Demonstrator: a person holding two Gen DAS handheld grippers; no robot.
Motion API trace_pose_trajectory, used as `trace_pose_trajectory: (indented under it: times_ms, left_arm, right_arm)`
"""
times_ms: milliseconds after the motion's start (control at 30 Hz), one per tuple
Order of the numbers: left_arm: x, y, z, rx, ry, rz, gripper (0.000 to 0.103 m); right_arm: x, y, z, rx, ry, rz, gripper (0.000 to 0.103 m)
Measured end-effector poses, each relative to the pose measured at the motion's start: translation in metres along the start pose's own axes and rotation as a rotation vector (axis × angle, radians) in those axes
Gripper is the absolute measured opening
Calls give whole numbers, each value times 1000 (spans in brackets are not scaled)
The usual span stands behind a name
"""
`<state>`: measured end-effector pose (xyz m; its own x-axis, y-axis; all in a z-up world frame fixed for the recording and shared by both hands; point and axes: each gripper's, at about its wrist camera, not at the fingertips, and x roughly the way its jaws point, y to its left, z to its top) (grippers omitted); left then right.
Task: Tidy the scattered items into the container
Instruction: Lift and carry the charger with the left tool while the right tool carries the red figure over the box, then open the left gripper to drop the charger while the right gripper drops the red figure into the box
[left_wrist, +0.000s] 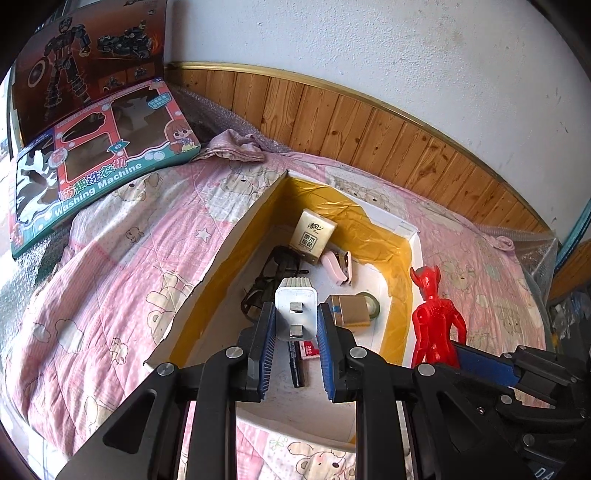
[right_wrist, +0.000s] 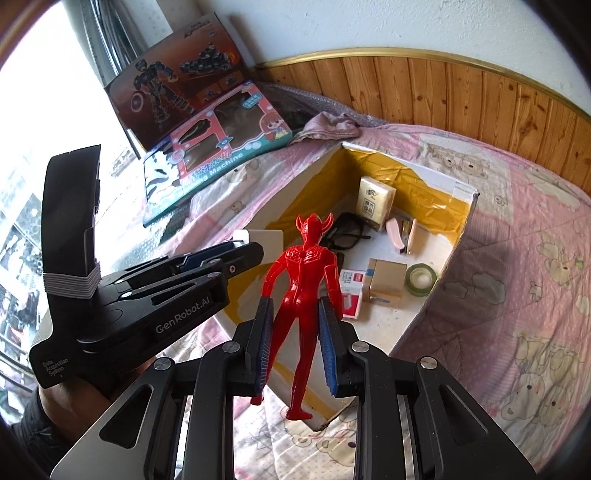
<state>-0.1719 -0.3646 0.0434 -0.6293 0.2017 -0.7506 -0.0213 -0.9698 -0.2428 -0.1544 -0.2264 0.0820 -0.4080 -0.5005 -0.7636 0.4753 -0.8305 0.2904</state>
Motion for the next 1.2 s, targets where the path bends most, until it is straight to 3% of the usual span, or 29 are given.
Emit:
trace_pose_trajectory:
  times_ms: [533,633,767,1067,1200]
  left_arm:
    - [34,11,-3,1,71,58,23]
    - [36,14,-3,-5,76,71,29]
    - [30,18,-1,-12,68,62,41]
    - [7,26,0,-44,43,59,41]
    - [-5,12,-4,-13,34,16,41]
  right_arm:
    - [25,-8,-3,-33,56,-36,27]
    - [26,-12,-4,-17,61,-36,31]
    - [23,-14,-5,-9,63,-37,33]
    - [20,-14,-9,3,60,-28,38]
    - [19,-11,-11,-7,59,-23,38]
